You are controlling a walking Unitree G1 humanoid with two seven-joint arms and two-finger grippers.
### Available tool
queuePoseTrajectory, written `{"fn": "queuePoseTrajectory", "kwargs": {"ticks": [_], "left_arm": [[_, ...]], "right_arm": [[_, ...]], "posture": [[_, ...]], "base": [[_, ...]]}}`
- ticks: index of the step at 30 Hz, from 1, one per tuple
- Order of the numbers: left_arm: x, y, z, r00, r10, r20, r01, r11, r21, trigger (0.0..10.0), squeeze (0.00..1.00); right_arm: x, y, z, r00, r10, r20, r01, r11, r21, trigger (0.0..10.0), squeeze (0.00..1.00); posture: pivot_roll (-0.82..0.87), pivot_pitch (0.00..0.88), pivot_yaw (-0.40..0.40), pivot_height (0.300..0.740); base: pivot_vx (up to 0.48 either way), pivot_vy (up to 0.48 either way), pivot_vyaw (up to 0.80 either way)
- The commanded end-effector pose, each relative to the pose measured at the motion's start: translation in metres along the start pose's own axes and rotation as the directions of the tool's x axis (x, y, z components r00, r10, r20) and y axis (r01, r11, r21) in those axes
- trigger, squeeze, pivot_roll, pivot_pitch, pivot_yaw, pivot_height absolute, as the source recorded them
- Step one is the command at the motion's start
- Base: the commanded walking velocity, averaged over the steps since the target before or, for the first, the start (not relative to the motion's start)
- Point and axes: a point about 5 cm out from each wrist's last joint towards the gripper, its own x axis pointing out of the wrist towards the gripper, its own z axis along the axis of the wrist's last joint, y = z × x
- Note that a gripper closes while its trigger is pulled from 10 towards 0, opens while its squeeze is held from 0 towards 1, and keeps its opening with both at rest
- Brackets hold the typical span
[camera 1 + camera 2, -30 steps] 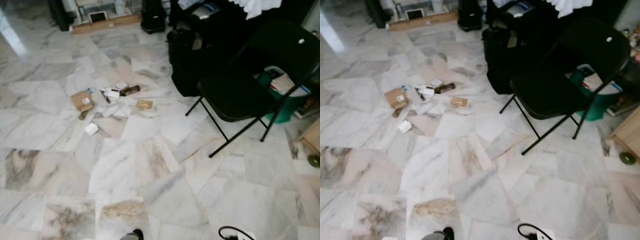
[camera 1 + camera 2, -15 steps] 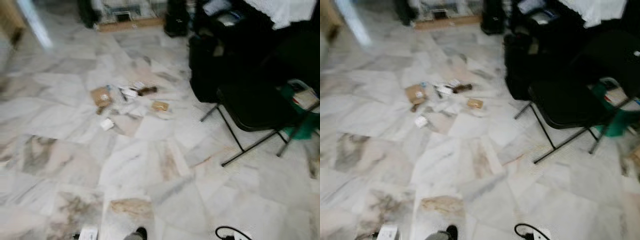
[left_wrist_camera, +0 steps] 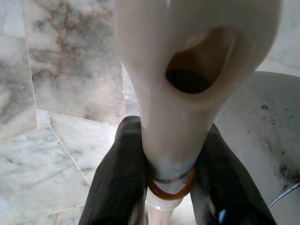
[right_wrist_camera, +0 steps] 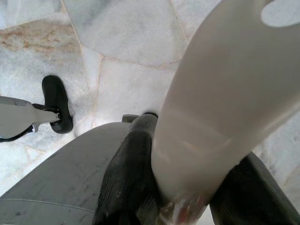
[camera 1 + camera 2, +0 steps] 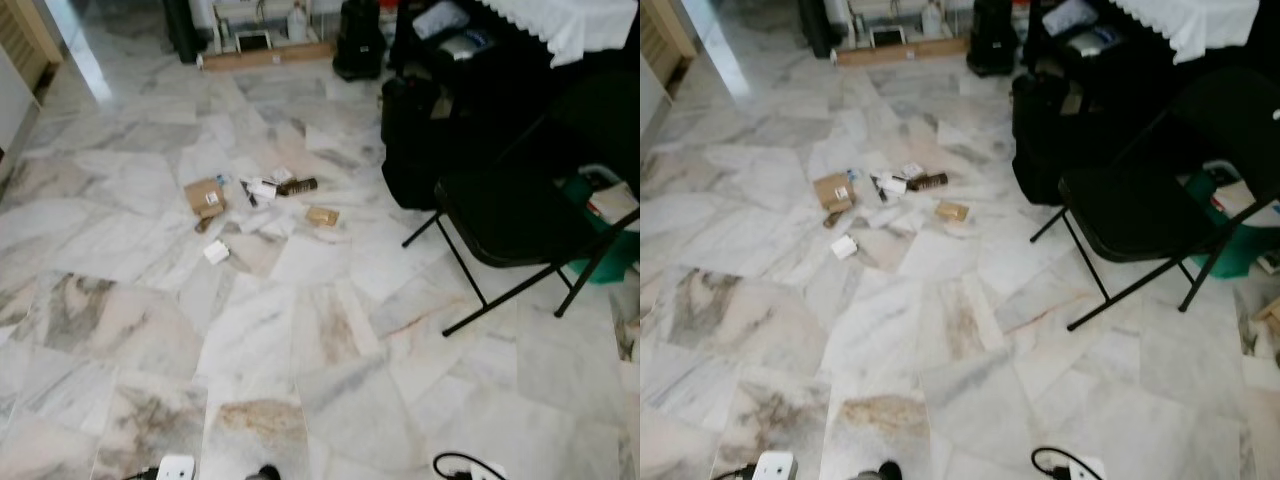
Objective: Sweep floor
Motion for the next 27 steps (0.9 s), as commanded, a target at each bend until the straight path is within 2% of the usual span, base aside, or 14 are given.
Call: {"fn": "queuePoseTrajectory", "kwargs": {"ticks": [1, 5, 11, 13, 27], "left_arm": [[-0.004, -0.0166, -0.0215, 0.996, -0.045, -0.081, 0.044, 0.999, -0.008, 10.0, 0.0], [-0.0034, -0.02, -0.0213, 0.995, -0.046, -0.088, 0.045, 0.999, -0.009, 10.0, 0.0], [-0.0034, -0.0186, -0.0203, 0.996, -0.044, -0.078, 0.044, 0.999, -0.01, 10.0, 0.0], [-0.0036, -0.0185, -0.0206, 0.996, -0.044, -0.079, 0.043, 0.999, -0.009, 10.0, 0.0], [-0.0037, -0.0188, -0.0212, 0.996, -0.042, -0.081, 0.041, 0.999, -0.015, 10.0, 0.0]], "right_arm": [[-0.0012, 0.0013, -0.0079, 1.0, 0.003, -0.027, -0.004, 1.0, -0.005, 10.0, 0.0], [-0.0013, 0.0009, -0.008, 0.999, 0.007, -0.031, -0.008, 1.0, -0.026, 10.0, 0.0], [-0.0015, 0.0006, -0.0084, 0.999, 0.009, -0.032, -0.01, 1.0, -0.025, 10.0, 0.0], [-0.0016, 0.0004, -0.0093, 0.999, 0.002, -0.034, -0.002, 1.0, -0.006, 10.0, 0.0], [-0.0016, 0.0005, -0.0088, 0.999, 0.009, -0.033, -0.01, 1.0, -0.024, 10.0, 0.0]], "posture": [[0.02, 0.134, -0.011, 0.74], [0.02, 0.142, -0.012, 0.74], [0.02, 0.147, -0.012, 0.74], [0.02, 0.149, -0.012, 0.74], [0.03, 0.151, -0.018, 0.74]], "base": [[0.0, 0.0, 0.0], [0.0, 0.0, 0.49], [0.252, 0.0, 0.56], [0.266, 0.0, 0.0], [0.268, 0.0, 0.0]]}}
